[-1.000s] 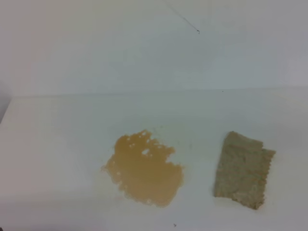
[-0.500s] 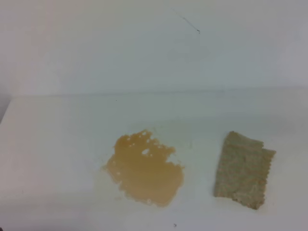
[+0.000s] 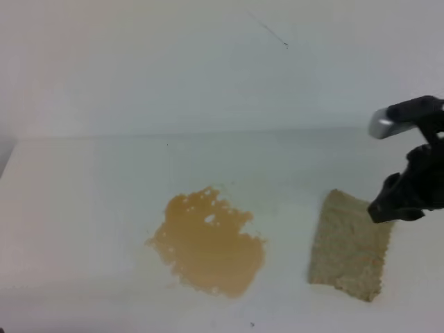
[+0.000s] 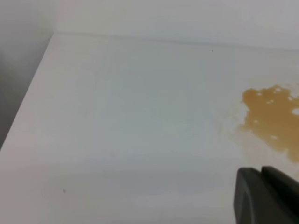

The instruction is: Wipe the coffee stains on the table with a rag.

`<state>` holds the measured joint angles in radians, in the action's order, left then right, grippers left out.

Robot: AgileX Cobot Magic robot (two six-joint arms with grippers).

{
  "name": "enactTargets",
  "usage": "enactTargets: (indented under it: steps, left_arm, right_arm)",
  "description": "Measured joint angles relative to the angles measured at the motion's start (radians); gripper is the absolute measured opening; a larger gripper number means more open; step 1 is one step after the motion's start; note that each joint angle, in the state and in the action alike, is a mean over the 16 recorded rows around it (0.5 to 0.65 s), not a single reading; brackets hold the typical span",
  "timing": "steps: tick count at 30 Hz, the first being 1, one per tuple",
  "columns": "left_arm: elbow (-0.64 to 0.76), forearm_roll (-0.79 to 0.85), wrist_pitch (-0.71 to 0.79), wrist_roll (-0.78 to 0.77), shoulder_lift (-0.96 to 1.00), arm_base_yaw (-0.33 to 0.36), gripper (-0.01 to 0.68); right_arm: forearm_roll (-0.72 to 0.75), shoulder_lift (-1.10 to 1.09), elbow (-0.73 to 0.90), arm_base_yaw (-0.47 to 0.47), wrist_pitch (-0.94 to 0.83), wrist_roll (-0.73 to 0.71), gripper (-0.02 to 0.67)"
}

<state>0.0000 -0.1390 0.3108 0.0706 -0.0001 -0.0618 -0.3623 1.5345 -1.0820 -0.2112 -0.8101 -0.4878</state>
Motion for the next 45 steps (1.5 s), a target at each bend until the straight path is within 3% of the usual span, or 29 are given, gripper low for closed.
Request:
enactTargets:
  steps: [5, 11, 26, 32, 45]
  left_arm:
    - [0.000, 0.000, 0.000, 0.000, 0.000, 0.000, -0.002]
    - [0.000, 0.000, 0.000, 0.000, 0.000, 0.000, -0.002]
    - [0.002, 0.000, -0.001, 0.000, -0.002, 0.000, -0.002]
    - [0.002, 0.000, -0.001, 0.000, -0.002, 0.000, -0.002]
    - [0.000, 0.000, 0.000, 0.000, -0.001, 0.000, -0.002]
  right_arm:
    - [0.077, 0.127, -0.100, -0.068, -0.006, 0.077, 0.296]
    - [0.132, 0.245, -0.166, -0.096, 0.011, 0.173, 0.348]
    - [0.171, 0.454, -0.188, -0.096, 0.102, 0.253, 0.370]
    - [0.185, 0.512, -0.194, -0.099, 0.126, 0.273, 0.319]
    - [0.215, 0.589, -0.220, -0.132, 0.139, 0.277, 0.065]
